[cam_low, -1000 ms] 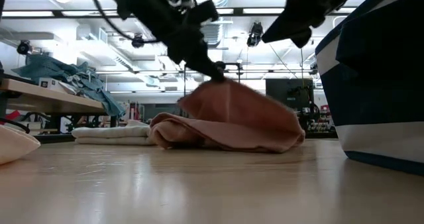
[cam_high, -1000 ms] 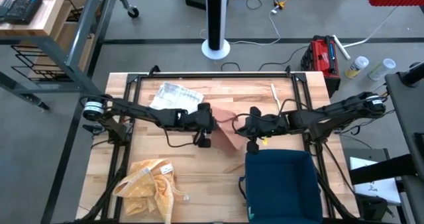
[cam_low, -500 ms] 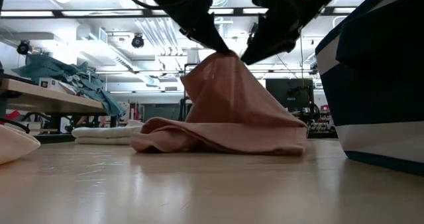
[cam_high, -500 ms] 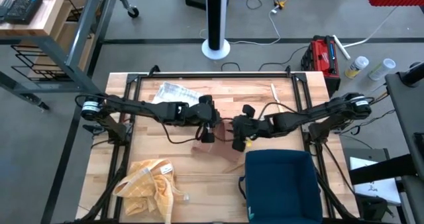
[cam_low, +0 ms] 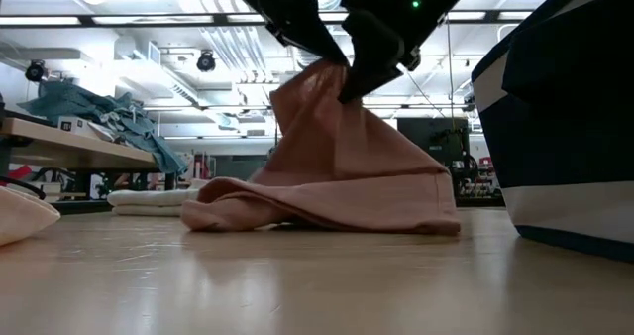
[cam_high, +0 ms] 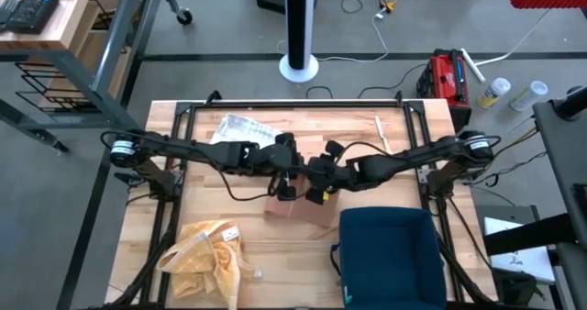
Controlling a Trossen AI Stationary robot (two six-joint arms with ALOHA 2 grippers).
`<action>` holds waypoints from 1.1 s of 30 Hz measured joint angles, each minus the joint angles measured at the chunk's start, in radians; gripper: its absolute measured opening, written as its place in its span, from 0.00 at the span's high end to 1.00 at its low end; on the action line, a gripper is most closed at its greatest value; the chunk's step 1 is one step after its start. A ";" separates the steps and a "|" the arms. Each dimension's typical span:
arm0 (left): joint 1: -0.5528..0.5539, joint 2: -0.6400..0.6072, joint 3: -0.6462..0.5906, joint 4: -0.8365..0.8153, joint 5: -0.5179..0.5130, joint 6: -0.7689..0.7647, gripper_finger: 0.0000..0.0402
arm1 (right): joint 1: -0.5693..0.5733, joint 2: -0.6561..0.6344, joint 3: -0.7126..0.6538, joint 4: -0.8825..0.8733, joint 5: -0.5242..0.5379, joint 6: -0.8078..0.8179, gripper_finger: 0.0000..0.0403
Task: Fold towel
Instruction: Fold the brown towel
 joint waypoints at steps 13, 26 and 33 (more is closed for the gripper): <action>-0.020 -0.072 0.000 -0.040 -0.017 -0.036 0.94 | -0.004 -0.226 0.001 -0.001 0.021 -0.139 0.99; -0.019 -0.223 0.017 -0.038 -0.062 -0.014 0.88 | -0.006 -0.442 0.192 0.062 0.023 -0.416 1.00; -0.015 -0.247 0.001 -0.029 -0.069 -0.012 0.87 | -0.006 -0.430 0.331 0.064 -0.109 -0.492 1.00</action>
